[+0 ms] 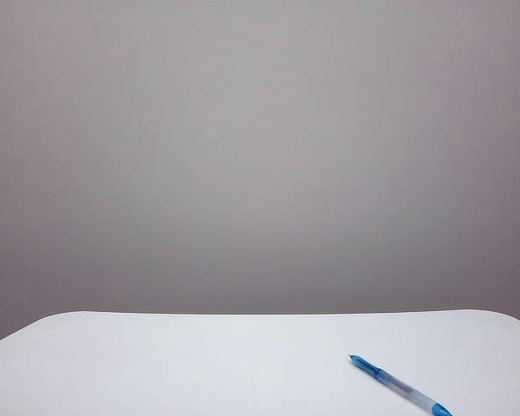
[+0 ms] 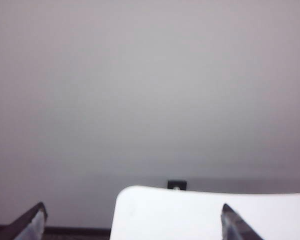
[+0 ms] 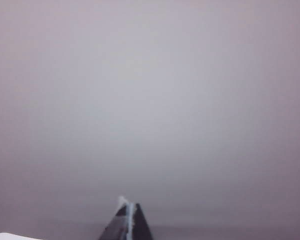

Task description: Pick up the pen and remove the cap.

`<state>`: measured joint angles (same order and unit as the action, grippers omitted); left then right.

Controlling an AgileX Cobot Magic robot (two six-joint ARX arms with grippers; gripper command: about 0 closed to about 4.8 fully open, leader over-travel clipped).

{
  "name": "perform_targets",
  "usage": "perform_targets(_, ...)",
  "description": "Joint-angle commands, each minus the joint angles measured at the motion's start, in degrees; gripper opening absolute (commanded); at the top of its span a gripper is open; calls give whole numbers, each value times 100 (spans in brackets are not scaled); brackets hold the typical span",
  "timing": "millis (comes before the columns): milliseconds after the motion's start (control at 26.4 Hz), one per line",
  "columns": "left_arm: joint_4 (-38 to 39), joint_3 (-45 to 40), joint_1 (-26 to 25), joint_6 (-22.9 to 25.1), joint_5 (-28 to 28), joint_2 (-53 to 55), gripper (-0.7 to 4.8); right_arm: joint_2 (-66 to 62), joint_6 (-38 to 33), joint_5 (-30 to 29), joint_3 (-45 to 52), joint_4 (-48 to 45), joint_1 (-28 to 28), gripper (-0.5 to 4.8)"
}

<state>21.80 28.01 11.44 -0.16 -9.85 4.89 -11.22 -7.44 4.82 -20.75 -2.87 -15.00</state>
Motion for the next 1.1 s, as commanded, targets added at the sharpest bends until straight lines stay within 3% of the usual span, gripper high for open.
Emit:
perform_targets(38,-962,-629,-4,-197,492,-85,373,90,-13,46,509,-549,-2,-7)
perform_targets(76,-1279,-863,-2,-330,721,-96,296,142,-15,44,706,-581,-4,-7)
perform_targets(152,-1438,-1023,-4,-531,776,-107,198,210,-103,44,828,-605,-4,-7)
perform_targets(266,-1416,-1185,-4,-428,804,-264,45,612,-79,232,861,-501,2,-7)
perform_targets(531,-1436,-1519,-9,-328,861,-483,16,1086,-48,433,920,120,-2,-7)
perform_targets(607,-1808,-1941,-13,-326,870,-483,-6,1123,-46,702,1123,96,20,-7)
perform_targets(797,-2151,-2393,-13,-323,857,-483,-6,1123,-94,767,1554,92,20,-7)
perform_targets(1100,-2100,-2767,-17,-184,704,-483,-6,1126,-162,857,2068,286,166,-6)
